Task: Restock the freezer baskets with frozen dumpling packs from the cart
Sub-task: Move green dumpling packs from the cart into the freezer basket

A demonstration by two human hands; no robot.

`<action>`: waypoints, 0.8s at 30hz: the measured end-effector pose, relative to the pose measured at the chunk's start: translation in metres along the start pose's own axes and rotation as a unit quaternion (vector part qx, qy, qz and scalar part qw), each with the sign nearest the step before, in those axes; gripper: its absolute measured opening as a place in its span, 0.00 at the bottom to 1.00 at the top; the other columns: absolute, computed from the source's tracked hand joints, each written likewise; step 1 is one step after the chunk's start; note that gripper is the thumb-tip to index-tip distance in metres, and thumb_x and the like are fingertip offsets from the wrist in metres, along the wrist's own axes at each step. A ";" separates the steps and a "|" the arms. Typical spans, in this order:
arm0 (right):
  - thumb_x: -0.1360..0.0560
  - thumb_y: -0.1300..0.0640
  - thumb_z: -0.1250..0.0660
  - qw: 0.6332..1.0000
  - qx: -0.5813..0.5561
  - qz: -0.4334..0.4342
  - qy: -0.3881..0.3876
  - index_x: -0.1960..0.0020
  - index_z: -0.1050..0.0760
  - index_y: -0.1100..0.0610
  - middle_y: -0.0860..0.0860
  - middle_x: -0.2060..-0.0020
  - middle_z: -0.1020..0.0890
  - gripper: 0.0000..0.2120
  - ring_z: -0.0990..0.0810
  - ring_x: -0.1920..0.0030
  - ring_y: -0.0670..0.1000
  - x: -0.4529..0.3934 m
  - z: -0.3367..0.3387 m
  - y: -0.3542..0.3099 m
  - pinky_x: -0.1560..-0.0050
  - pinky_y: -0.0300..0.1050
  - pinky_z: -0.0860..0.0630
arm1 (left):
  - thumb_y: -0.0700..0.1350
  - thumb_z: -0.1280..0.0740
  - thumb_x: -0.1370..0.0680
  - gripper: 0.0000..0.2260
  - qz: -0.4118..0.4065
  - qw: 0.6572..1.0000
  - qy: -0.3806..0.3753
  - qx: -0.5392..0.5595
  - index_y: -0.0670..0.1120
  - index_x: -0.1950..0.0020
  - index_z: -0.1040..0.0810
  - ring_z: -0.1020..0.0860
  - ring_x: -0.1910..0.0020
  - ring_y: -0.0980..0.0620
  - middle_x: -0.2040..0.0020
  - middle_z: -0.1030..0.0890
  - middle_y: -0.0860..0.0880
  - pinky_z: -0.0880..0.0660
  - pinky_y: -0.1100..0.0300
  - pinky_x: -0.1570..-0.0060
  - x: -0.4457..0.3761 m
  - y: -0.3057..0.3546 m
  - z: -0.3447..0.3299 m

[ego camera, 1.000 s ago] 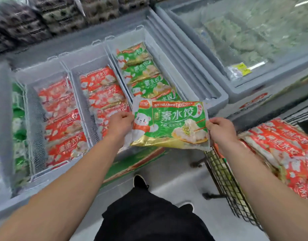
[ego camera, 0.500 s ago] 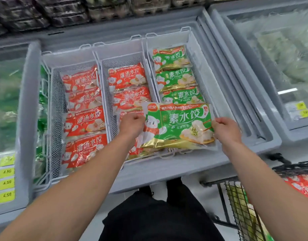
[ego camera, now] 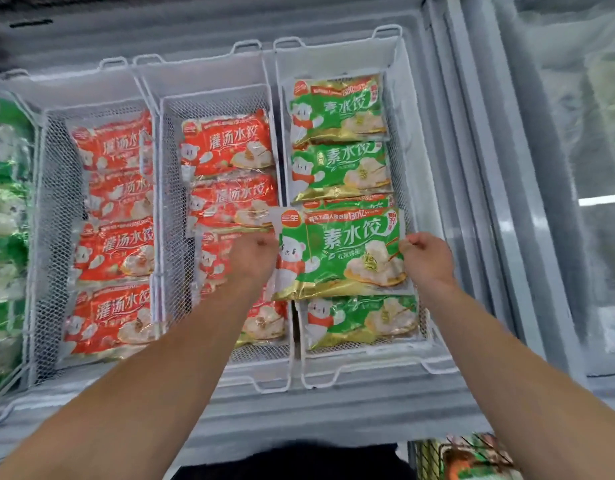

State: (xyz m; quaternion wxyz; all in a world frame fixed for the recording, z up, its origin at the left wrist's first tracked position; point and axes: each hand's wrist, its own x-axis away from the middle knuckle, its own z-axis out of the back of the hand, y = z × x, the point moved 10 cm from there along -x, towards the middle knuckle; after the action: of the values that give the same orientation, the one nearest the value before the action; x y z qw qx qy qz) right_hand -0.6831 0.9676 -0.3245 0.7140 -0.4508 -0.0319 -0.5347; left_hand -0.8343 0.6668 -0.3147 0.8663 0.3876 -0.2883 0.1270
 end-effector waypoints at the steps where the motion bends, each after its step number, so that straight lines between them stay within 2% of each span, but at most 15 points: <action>1: 0.22 0.59 0.33 1.000 0.005 0.000 -0.001 0.56 0.22 0.54 0.50 0.56 0.18 0.04 0.21 0.52 0.52 -0.011 -0.001 0.000 0.51 0.42 0.30 | 0.38 0.39 0.20 0.12 0.006 1.000 0.002 -0.008 0.34 0.55 0.18 0.19 0.58 0.43 0.57 0.18 0.38 0.22 0.48 0.60 -0.004 0.002 -0.007; 3: 0.22 0.60 0.33 1.000 0.014 0.003 0.000 0.57 0.23 0.53 0.51 0.56 0.18 0.05 0.21 0.53 0.52 -0.034 -0.003 -0.002 0.51 0.42 0.29 | 0.37 0.39 0.21 0.11 0.026 0.999 0.006 -0.023 0.36 0.53 0.17 0.19 0.50 0.40 0.50 0.16 0.36 0.21 0.46 0.50 -0.016 0.007 -0.020; 5: 0.22 0.60 0.34 1.000 0.028 0.013 0.005 0.54 0.22 0.54 0.51 0.55 0.19 0.04 0.22 0.53 0.51 -0.050 -0.006 -0.007 0.49 0.41 0.29 | 0.37 0.37 0.23 0.11 0.042 0.998 -0.002 -0.036 0.41 0.55 0.15 0.18 0.48 0.39 0.48 0.15 0.38 0.21 0.50 0.49 -0.026 0.011 -0.032; 8: 0.21 0.60 0.34 0.996 0.080 0.043 0.009 0.50 0.19 0.58 0.49 0.56 0.20 0.06 0.24 0.54 0.49 -0.065 -0.014 -0.015 0.51 0.38 0.31 | 0.35 0.36 0.25 0.13 0.077 0.997 -0.005 -0.021 0.48 0.64 0.18 0.18 0.55 0.40 0.52 0.15 0.41 0.21 0.52 0.51 -0.043 0.008 -0.045; 10: 0.21 0.59 0.34 0.992 0.115 0.061 0.009 0.48 0.19 0.58 0.49 0.54 0.20 0.06 0.22 0.52 0.50 -0.073 -0.020 -0.019 0.52 0.39 0.30 | 0.32 0.36 0.24 0.14 0.102 0.994 -0.022 0.027 0.50 0.63 0.20 0.21 0.61 0.44 0.56 0.17 0.41 0.21 0.54 0.56 -0.049 0.010 -0.055; 11: 0.22 0.60 0.35 0.990 0.129 0.059 0.002 0.46 0.20 0.58 0.50 0.51 0.19 0.07 0.20 0.50 0.52 -0.079 -0.025 -0.017 0.51 0.41 0.28 | 0.32 0.36 0.24 0.14 0.105 0.993 -0.032 0.040 0.50 0.62 0.21 0.22 0.61 0.44 0.57 0.18 0.41 0.22 0.53 0.56 -0.055 0.014 -0.061; 13: 0.22 0.62 0.35 0.987 0.157 0.036 -0.025 0.40 0.23 0.58 0.53 0.44 0.21 0.12 0.21 0.45 0.55 -0.084 -0.032 -0.012 0.47 0.47 0.26 | 0.33 0.35 0.24 0.12 0.101 0.992 -0.055 0.044 0.49 0.58 0.20 0.22 0.57 0.45 0.52 0.17 0.42 0.21 0.52 0.49 -0.063 0.022 -0.072; 15: 0.24 0.62 0.34 0.984 0.167 0.017 -0.057 0.40 0.24 0.58 0.52 0.44 0.21 0.13 0.21 0.45 0.53 -0.085 -0.038 -0.006 0.46 0.47 0.24 | 0.35 0.33 0.24 0.10 0.105 0.990 -0.091 0.025 0.46 0.46 0.19 0.21 0.49 0.45 0.42 0.18 0.41 0.22 0.51 0.42 -0.063 0.024 -0.083; 17: 0.26 0.61 0.31 0.985 0.144 0.000 -0.092 0.40 0.26 0.56 0.49 0.44 0.21 0.15 0.21 0.42 0.54 -0.079 -0.043 -0.003 0.43 0.49 0.24 | 0.40 0.31 0.23 0.20 0.108 0.984 -0.136 -0.034 0.44 0.30 0.26 0.24 0.36 0.43 0.31 0.25 0.43 0.26 0.52 0.36 -0.059 0.018 -0.093; 18: 0.27 0.61 0.29 0.985 0.132 -0.005 -0.113 0.37 0.28 0.55 0.45 0.41 0.24 0.20 0.24 0.38 0.53 -0.074 -0.046 -0.003 0.39 0.45 0.27 | 0.42 0.31 0.22 0.25 0.106 0.979 -0.162 -0.058 0.44 0.26 0.31 0.28 0.32 0.43 0.28 0.29 0.44 0.29 0.55 0.36 -0.055 0.015 -0.099; 20: 0.28 0.59 0.25 0.983 0.134 0.004 -0.124 0.29 0.33 0.55 0.45 0.39 0.31 0.30 0.32 0.34 0.48 -0.066 -0.047 -0.003 0.40 0.35 0.36 | 0.44 0.31 0.21 0.29 0.117 0.969 -0.210 -0.060 0.44 0.22 0.37 0.31 0.30 0.44 0.27 0.31 0.45 0.34 0.59 0.40 -0.046 0.007 -0.112; 22: 0.28 0.57 0.26 0.980 0.167 0.036 -0.100 0.25 0.38 0.57 0.51 0.29 0.35 0.35 0.36 0.28 0.54 -0.061 -0.049 0.001 0.32 0.42 0.38 | 0.44 0.32 0.21 0.30 0.120 0.965 -0.231 -0.032 0.45 0.21 0.39 0.30 0.34 0.46 0.31 0.30 0.46 0.36 0.59 0.42 -0.043 0.003 -0.121; 24: 0.28 0.55 0.30 0.969 0.209 0.039 -0.128 0.24 0.37 0.56 0.55 0.25 0.39 0.34 0.40 0.25 0.58 -0.052 -0.063 0.015 0.26 0.48 0.41 | 0.42 0.31 0.21 0.32 0.111 0.967 -0.228 0.000 0.47 0.20 0.40 0.30 0.38 0.49 0.35 0.29 0.50 0.35 0.58 0.41 -0.048 0.003 -0.124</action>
State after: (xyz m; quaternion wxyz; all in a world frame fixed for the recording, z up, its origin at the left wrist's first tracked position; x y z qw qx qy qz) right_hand -0.7206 0.9634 -0.3982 0.8026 -0.3573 -0.2165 -0.4258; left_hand -0.8245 0.7611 -0.4079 0.7581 0.3720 -0.5195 0.1303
